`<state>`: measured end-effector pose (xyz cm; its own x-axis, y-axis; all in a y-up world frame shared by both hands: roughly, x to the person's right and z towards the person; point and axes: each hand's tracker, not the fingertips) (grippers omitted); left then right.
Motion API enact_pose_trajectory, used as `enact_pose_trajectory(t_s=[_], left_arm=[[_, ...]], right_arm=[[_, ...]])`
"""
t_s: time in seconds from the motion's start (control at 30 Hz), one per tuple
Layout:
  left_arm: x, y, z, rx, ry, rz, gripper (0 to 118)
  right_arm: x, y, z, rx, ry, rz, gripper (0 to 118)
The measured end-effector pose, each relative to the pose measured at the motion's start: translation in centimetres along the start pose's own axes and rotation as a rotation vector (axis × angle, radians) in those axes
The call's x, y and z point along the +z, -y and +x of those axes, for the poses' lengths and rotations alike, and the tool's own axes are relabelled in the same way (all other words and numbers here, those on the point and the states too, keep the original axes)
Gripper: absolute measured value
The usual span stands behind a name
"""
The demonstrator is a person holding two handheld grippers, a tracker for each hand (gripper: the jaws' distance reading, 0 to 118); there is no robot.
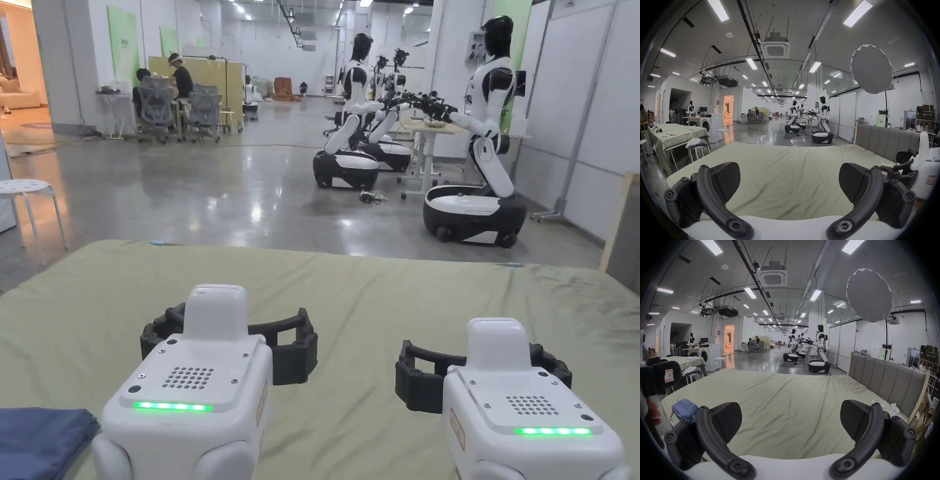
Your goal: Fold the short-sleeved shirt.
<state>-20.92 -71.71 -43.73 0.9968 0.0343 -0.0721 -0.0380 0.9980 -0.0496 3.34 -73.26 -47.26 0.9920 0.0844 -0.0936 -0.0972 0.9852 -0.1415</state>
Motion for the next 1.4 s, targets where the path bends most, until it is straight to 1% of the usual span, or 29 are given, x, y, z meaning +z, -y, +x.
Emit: enact_pose_trajectory(t_s=[0.03,0.1,0.23,0.33,0.4,0.43,0.5,0.53,0.57,0.6,0.63,0.67,0.7,0.73,0.77,0.97,1.0,1.03,1.1,1.13,1.2,1.23,1.3,1.4], left_arm=[[0.1,0.0,0.0,0.011,0.006,0.009,118],[0.4,-0.3,0.1,0.024,0.020,0.017,118],[0.6,-0.4,0.8,-0.006,0.013,0.026,118],[0.6,-0.3,1.0,-0.015,0.026,0.016,118],[0.7,-0.4,0.9,-0.006,0.028,0.015,118],[0.7,-0.4,0.8,-0.001,0.028,0.016,118],[0.7,-0.5,0.8,0.005,0.024,0.017,118],[0.7,-0.5,0.7,0.004,0.015,0.017,118],[0.6,-0.5,0.7,0.004,0.009,0.016,118],[0.6,-0.4,0.7,0.009,0.006,0.015,118],[0.7,-0.4,0.7,0.018,0.008,0.014,118],[0.7,-0.4,0.7,0.025,0.014,0.012,118],[0.8,-0.3,0.6,0.028,0.020,0.010,118],[0.8,-0.3,0.7,0.027,0.021,0.010,118],[0.9,-0.2,0.7,0.026,0.020,0.011,118],[0.9,-0.2,0.5,0.035,0.027,0.004,118],[0.9,-0.1,0.4,0.041,0.029,-0.001,118],[0.9,-0.1,0.4,0.044,0.031,-0.004,118],[0.9,0.0,0.3,0.049,0.029,-0.005,118],[0.9,0.0,0.3,0.049,0.029,-0.006,118],[0.9,0.1,0.2,0.049,0.031,-0.009,118],[0.9,0.1,0.2,0.052,0.032,-0.011,118],[0.9,0.1,0.1,0.059,0.035,-0.015,118],[0.9,0.2,-0.1,0.056,0.030,-0.018,118]], right_arm=[[0.1,-0.1,0.0,-0.003,-0.011,-0.003,118],[0.1,-0.7,0.4,-0.007,-0.084,-0.007,118],[0.3,-2.0,0.4,-0.006,-0.110,-0.009,118],[0.4,-2.5,0.0,-0.032,-0.101,-0.043,118],[-0.5,-2.0,0.0,-0.040,-0.143,-0.083,118],[-0.3,-1.9,0.1,-0.052,-0.168,-0.071,118],[0.0,-2.0,0.2,-0.077,-0.173,-0.055,118],[0.1,-2.1,0.3,-0.125,-0.193,-0.045,118],[0.2,-2.1,0.4,-0.156,-0.195,-0.052,118],[0.2,-2.3,0.3,-0.189,-0.156,-0.074,118],[0.3,-2.7,0.1,-0.193,-0.107,-0.090,118],[0.5,-2.9,-0.2,-0.174,-0.063,-0.099,118],[0.5,-2.8,-0.4,-0.134,-0.047,-0.091,118],[0.7,-2.6,-0.6,-0.094,-0.063,-0.072,118],[0.6,-2.5,-1.0,-0.073,-0.079,-0.055,118],[1.0,-2.0,-1.7,-0.085,-0.116,-0.040,118],[1.1,-1.9,-1.8,-0.078,-0.120,-0.033,118],[1.4,-2.1,-2.0,-0.055,-0.132,-0.001,118],[1.6,-2.1,-2.5,-0.033,-0.118,-0.008,118],[1.6,-2.2,-2.6,-0.037,-0.119,-0.016,118],[2.1,-2.8,-2.7,-0.056,-0.172,-0.038,118],[2.1,-2.8,-2.7,-0.065,-0.183,-0.048,118],[1.8,-2.1,-2.8,-0.067,-0.184,-0.048,118],[1.9,-2.1,-2.9,-0.048,-0.169,-0.036,118]])
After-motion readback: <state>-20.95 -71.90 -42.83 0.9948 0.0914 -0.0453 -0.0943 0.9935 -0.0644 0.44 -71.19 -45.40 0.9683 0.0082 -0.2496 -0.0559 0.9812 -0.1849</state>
